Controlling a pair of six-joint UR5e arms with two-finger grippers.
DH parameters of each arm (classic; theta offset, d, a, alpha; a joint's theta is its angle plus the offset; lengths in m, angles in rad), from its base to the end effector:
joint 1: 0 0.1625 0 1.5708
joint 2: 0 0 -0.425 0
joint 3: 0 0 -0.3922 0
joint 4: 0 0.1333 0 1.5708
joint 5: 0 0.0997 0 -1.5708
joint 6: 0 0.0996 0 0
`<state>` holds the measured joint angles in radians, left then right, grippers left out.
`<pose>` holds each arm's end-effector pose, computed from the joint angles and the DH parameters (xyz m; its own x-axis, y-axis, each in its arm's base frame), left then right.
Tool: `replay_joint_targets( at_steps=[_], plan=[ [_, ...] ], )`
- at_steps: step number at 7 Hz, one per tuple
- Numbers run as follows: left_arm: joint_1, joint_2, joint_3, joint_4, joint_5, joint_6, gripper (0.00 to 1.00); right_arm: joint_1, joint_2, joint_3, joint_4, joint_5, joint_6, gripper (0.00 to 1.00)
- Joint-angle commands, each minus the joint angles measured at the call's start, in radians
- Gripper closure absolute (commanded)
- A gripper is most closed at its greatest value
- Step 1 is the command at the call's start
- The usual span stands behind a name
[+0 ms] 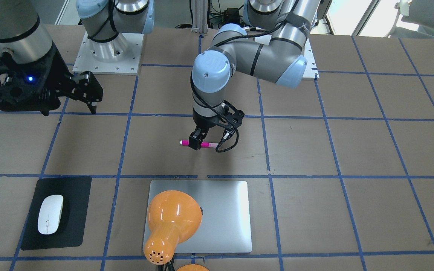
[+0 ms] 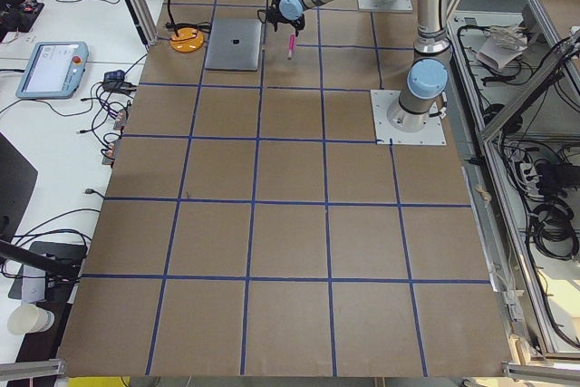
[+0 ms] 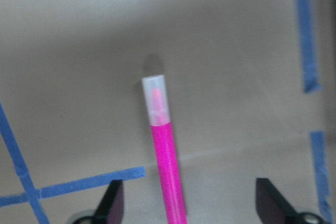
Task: Place pen and mouse around notebook
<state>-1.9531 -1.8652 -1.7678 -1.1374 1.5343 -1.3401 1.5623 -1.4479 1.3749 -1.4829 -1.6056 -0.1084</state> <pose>-0.3370 -0.4712 0.2790 -0.5747 -0.8169 -0.0481 -0.8182 0.5728 0.0487 0.1252 -0.5425 0.5119 -0.9944 -0.1002 0.0330 -0.0997 0.9948 0.0186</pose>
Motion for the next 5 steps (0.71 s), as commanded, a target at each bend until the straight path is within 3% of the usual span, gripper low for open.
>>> replay_joint_targets(
  at_steps=[1, 2, 3, 5],
  plan=[
    [0.138, 0.166, 0.155, -0.404, 0.047, 0.696, 0.00, -0.001, -0.009, 0.019, 0.018, 0.006, 0.012, 0.00],
    [0.233, 0.232, 0.189, -0.511, 0.070, 0.996, 0.00, -0.001, -0.008, 0.019, 0.013, 0.007, 0.013, 0.00],
    [0.323, 0.286, 0.200, -0.522, 0.082, 1.200, 0.00, 0.004, -0.012, 0.013, 0.007, -0.002, 0.019, 0.00],
    [0.413, 0.331, 0.193, -0.504, 0.079, 1.425, 0.00, 0.012, 0.006, 0.012, 0.015, -0.004, 0.099, 0.00]
  ],
)
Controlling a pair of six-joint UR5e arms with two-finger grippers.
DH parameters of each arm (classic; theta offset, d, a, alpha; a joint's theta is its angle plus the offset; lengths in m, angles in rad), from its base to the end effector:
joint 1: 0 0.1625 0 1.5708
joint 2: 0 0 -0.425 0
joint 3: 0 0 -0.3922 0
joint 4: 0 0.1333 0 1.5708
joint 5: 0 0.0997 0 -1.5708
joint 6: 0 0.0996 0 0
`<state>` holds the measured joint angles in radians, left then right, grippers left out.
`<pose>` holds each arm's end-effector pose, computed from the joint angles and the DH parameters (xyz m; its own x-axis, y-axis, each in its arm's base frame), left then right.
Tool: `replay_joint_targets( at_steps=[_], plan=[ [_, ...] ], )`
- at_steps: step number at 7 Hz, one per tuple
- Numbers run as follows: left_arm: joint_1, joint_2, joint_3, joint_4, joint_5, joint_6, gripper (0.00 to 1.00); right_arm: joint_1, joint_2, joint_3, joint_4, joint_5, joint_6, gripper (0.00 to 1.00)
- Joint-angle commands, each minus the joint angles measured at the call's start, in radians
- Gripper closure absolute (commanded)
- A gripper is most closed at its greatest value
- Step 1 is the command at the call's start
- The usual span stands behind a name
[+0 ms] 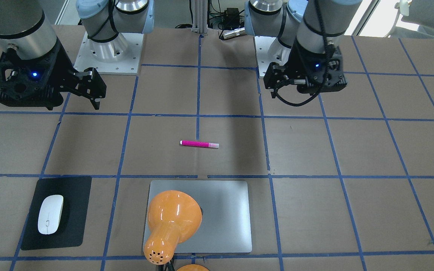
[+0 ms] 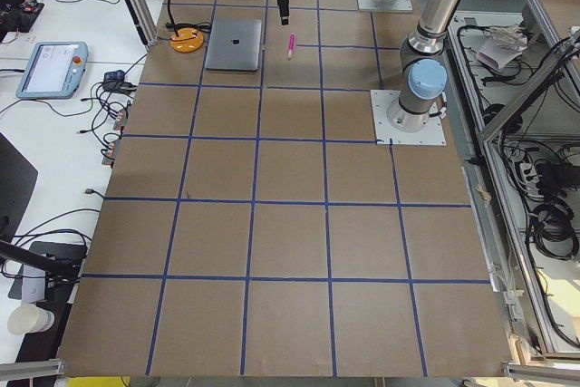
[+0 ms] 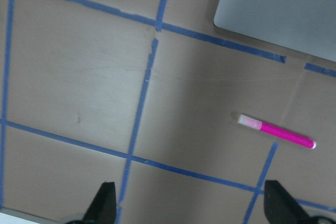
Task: Place pen and mouse around notebook
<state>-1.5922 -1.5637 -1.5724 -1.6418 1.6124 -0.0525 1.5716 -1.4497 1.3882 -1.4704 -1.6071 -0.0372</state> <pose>-0.1394 -0.4793 0.4838 -0.9986 -0.0283 -0.0449 -0.0311 0.9975 0.0632 0.1301 -0.5384 0.5052 -0.9986 -0.0394 0.0348 -0.0380 0.9985 0.0402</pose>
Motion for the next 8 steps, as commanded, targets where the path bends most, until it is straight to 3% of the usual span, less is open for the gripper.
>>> replay_joint_targets(
  at_steps=[1, 8],
  plan=[
    [0.061, 0.033, -0.015, 0.058, 0.001, 0.146, 0.00, 0.002, -0.003, 0.002, 0.002, -0.004, 0.030, 0.00],
    [0.060, 0.033, -0.015, 0.063, -0.005, 0.030, 0.00, 0.010, -0.001, 0.002, -0.001, -0.005, 0.033, 0.00]
  ],
)
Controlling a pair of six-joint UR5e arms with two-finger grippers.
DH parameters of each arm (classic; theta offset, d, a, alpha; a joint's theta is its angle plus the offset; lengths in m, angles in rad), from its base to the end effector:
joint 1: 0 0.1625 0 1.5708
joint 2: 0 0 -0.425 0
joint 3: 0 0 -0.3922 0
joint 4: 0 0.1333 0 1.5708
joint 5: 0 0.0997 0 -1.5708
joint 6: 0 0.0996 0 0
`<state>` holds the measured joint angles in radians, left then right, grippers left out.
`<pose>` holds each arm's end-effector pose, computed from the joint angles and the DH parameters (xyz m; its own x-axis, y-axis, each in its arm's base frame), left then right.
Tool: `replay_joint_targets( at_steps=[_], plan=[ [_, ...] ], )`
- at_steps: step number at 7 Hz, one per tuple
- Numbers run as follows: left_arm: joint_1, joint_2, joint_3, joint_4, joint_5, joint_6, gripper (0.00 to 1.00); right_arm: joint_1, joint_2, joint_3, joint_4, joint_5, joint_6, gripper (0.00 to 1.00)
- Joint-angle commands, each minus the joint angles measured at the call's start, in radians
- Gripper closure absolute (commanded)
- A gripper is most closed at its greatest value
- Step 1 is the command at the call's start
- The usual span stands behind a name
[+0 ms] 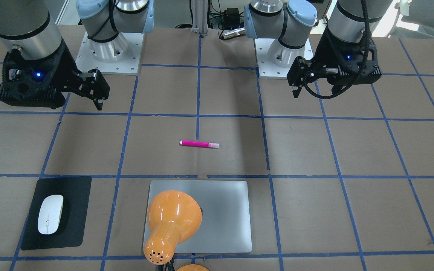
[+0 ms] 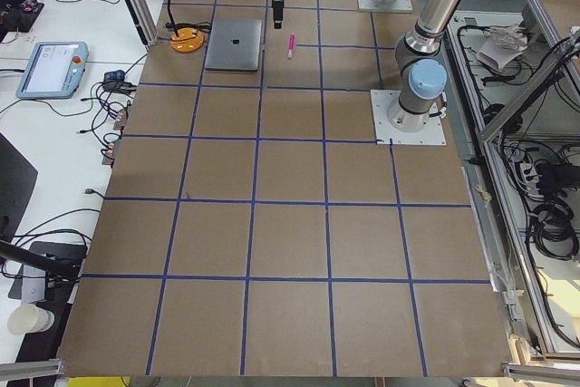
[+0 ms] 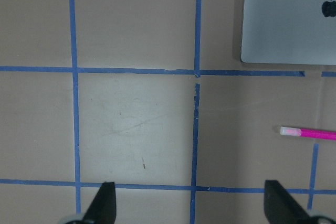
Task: Place pen and mouse around notebook
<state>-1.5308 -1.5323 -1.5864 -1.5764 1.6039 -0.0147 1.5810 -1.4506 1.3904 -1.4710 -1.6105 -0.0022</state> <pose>-0.1108 -0.4820 0.4984 -0.9979 -0.0552 -0.0328 -0.0547 0.9983 -0.0178 0.1348 -0.5368 0.5046 -0.9991 -0.0140 0.0396 -0.0124 0.9991 0.0397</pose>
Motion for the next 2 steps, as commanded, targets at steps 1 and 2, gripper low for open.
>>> replay_joint_targets(
  at_steps=[1, 2],
  plan=[
    [-0.002, 0.003, 0.003, -0.014, 0.007, -0.011, 0.00, 0.002, 0.000, 0.001, 0.000, 0.001, 0.005, 0.00],
    [-0.002, 0.003, 0.003, -0.020, 0.007, -0.013, 0.00, 0.001, 0.009, -0.010, -0.003, -0.002, -0.005, 0.00]
  ],
)
